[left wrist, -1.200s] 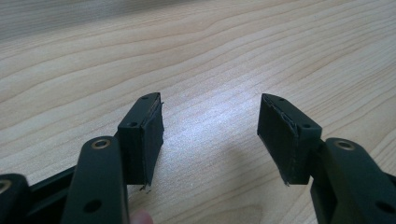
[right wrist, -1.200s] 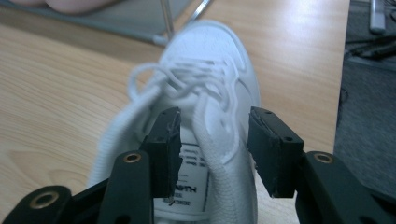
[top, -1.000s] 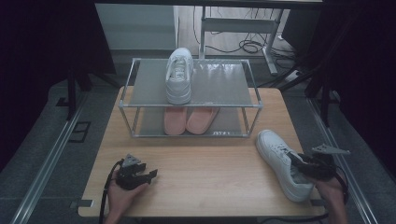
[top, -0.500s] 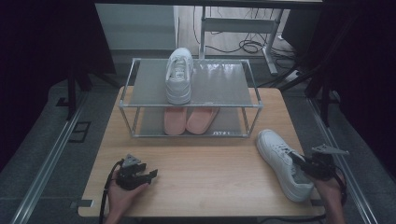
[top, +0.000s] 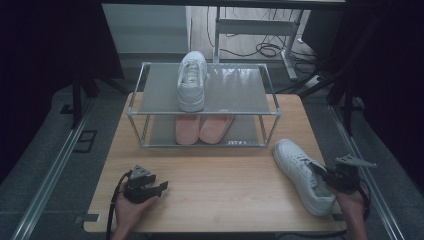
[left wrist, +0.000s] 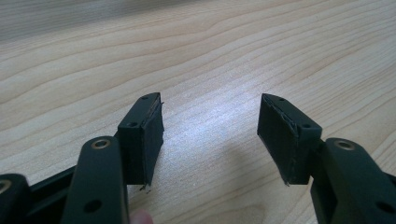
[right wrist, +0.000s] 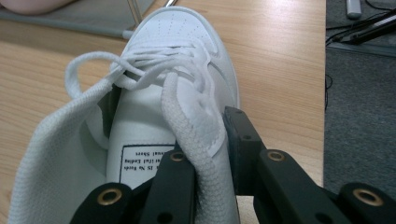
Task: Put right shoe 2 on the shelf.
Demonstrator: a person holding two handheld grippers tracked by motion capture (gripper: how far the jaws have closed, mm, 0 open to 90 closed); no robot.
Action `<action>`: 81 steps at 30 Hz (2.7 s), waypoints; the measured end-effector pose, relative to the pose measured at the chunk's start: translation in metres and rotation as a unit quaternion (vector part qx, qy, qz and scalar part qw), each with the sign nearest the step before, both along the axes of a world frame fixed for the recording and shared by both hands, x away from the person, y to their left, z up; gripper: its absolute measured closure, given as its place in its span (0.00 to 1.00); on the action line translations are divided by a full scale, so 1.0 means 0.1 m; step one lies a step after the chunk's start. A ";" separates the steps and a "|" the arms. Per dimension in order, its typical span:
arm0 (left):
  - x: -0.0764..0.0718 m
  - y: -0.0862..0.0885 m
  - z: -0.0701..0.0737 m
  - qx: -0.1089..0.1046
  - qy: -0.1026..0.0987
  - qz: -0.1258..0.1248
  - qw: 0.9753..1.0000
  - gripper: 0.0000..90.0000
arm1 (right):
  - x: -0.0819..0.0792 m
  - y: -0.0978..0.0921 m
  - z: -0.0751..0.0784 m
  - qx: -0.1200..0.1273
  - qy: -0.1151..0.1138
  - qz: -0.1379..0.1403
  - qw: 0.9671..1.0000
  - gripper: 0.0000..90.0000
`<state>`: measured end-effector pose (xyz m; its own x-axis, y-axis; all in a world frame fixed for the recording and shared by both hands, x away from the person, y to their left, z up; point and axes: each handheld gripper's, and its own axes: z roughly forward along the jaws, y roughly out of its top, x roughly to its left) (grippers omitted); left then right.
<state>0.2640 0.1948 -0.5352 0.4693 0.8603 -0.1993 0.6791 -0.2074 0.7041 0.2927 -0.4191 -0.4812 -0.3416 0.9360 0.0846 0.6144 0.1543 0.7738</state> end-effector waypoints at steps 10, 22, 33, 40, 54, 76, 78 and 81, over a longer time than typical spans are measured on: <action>0.00 0.00 0.00 0.000 0.001 0.001 1.000 0.45 | -0.04 0.03 0.05 0.007 -0.016 0.008 1.000 0.91; 0.00 0.01 0.00 -0.001 0.000 0.001 1.000 0.45 | -0.23 0.06 0.22 0.037 -0.042 0.037 0.998 0.91; 0.00 0.00 0.00 -0.001 0.002 0.002 1.000 0.45 | -0.43 0.07 0.35 0.069 -0.063 0.060 0.994 0.91; -0.01 -0.01 0.00 -0.001 0.002 0.000 1.000 0.45 | -0.49 0.19 0.44 0.071 -0.068 0.074 0.992 0.91; 0.00 -0.01 0.00 -0.001 0.003 0.000 1.000 0.45 | -0.42 0.60 0.49 0.079 -0.066 0.104 0.989 0.91; 0.00 0.01 0.00 -0.004 0.002 0.004 1.000 0.45 | -0.31 1.34 0.75 0.117 -0.098 0.164 0.974 0.91; 0.00 0.03 0.01 -0.005 0.000 0.004 1.000 0.45 | -0.28 1.43 0.79 0.124 -0.104 0.171 0.972 0.91; 0.00 0.05 0.01 -0.007 0.000 0.005 1.000 0.45 | -0.28 1.54 0.90 0.131 -0.113 0.187 0.967 0.91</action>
<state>0.2643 0.1994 -0.5339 0.4610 0.8620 -0.2109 0.6809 -0.1912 0.7070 0.2652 -0.2656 -0.3915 -0.6902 0.6995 0.1853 0.3638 0.1141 0.9245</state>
